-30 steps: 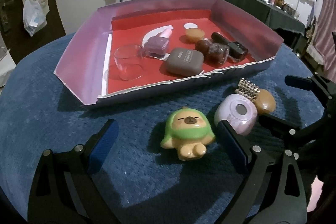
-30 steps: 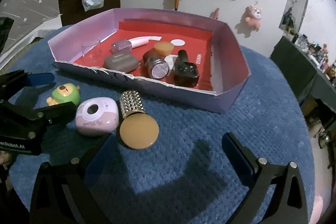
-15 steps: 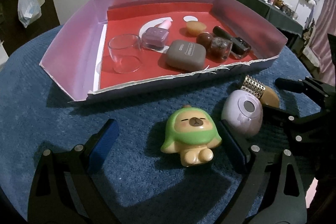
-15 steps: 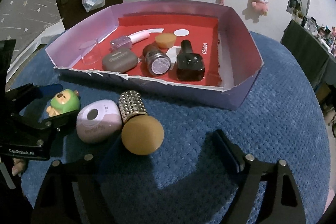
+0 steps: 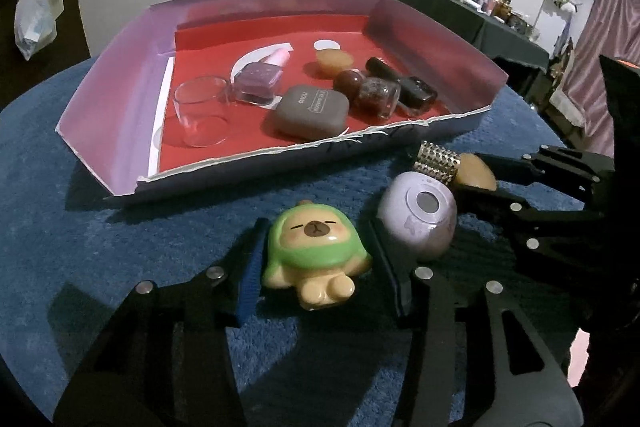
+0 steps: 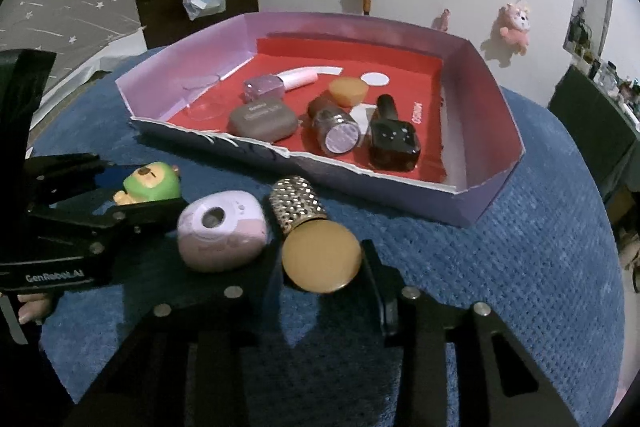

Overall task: Organize rigid objects
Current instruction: 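Grasp the green-hooded figurine with the left gripper while the right gripper grasps the tan sponge, then carry the figurine and tan sponge into the box and lower them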

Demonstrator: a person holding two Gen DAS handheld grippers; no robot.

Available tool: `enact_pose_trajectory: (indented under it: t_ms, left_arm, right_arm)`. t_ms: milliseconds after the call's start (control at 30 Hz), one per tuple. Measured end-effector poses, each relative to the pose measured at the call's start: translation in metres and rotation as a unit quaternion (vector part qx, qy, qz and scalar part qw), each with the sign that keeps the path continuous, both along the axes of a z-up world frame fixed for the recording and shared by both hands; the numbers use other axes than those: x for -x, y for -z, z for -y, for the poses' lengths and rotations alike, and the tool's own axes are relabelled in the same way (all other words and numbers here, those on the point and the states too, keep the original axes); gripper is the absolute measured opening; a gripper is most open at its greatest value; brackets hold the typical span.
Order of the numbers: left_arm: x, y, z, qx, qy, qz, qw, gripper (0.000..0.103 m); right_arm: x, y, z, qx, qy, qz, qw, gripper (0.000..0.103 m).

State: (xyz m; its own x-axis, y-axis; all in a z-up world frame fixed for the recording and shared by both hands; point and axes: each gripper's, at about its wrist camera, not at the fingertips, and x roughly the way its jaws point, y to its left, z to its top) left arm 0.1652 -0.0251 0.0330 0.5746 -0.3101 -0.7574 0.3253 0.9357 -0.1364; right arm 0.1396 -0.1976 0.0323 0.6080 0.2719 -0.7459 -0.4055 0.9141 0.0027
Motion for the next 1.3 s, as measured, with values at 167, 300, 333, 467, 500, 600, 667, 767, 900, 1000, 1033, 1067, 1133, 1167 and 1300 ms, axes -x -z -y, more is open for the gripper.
enact_pose_trajectory:
  t_ms: [167, 300, 333, 467, 500, 600, 667, 767, 900, 1000, 1033, 1067, 1133, 1167, 1300]
  left_arm:
    - [0.007, -0.007, -0.003, 0.006, -0.005, 0.01, 0.9999, 0.046]
    - [0.013, -0.012, -0.004, 0.008, -0.003, 0.016, 0.9998, 0.046]
    - [0.013, -0.012, -0.003, 0.006, -0.003, 0.016, 0.9998, 0.046]
    - [0.016, -0.012, -0.006, 0.011, -0.004, 0.012, 0.9999, 0.046]
    - [0.018, -0.012, -0.006, 0.012, -0.004, 0.013, 0.9998, 0.046]
    - [0.022, -0.013, -0.008, 0.011, -0.005, 0.014, 0.9998, 0.046]
    - [0.024, -0.014, -0.009, 0.012, -0.006, 0.015, 0.9998, 0.046]
    - [0.025, -0.016, -0.01, 0.013, -0.007, 0.019, 0.9997, 0.046]
    - [0.027, -0.017, -0.01, 0.014, -0.006, 0.021, 0.9997, 0.046]
    - [0.027, -0.022, -0.011, 0.022, -0.005, 0.022, 0.9995, 0.046]
    - [0.026, -0.026, -0.012, 0.026, -0.003, 0.024, 0.9994, 0.046]
    - [0.025, -0.031, -0.014, 0.03, -0.003, 0.027, 0.9992, 0.046]
    - [0.02, -0.045, -0.018, 0.044, 0.002, 0.031, 0.9986, 0.046]
    - [0.013, -0.055, -0.02, 0.056, 0.009, 0.032, 0.9979, 0.046]
    - [-0.027, -0.084, -0.026, 0.037, -0.002, 0.057, 0.9977, 0.046]
  right_arm:
    - [0.011, -0.01, 0.004, -0.002, 0.017, 0.035, 0.999, 0.04]
    - [0.017, -0.011, 0.007, -0.008, 0.021, 0.034, 0.999, 0.04]
    - [0.018, -0.011, 0.007, -0.009, 0.021, 0.035, 0.999, 0.04]
    - [0.022, -0.013, 0.007, -0.011, 0.021, 0.034, 0.999, 0.04]
    - [0.023, -0.013, 0.007, -0.011, 0.02, 0.034, 0.999, 0.04]
    - [0.027, -0.014, 0.007, -0.011, 0.02, 0.036, 0.999, 0.04]
    - [0.028, -0.013, 0.007, -0.011, 0.02, 0.036, 0.999, 0.04]
    - [0.028, -0.014, 0.007, -0.013, 0.02, 0.036, 0.999, 0.04]
    - [0.033, -0.016, 0.006, -0.014, 0.018, 0.038, 0.999, 0.04]
    - [0.035, -0.017, 0.006, -0.014, 0.018, 0.039, 0.999, 0.04]
    - [0.035, -0.017, 0.006, -0.014, 0.018, 0.039, 0.999, 0.04]
    - [0.036, -0.019, 0.006, -0.017, 0.018, 0.039, 0.999, 0.04]
    - [0.033, -0.023, 0.006, -0.022, 0.015, 0.042, 0.999, 0.04]
    - [0.03, -0.03, 0.006, -0.025, 0.011, 0.047, 0.999, 0.04]
    - [0.005, -0.063, 0.007, -0.025, 0.003, 0.064, 0.998, 0.04]
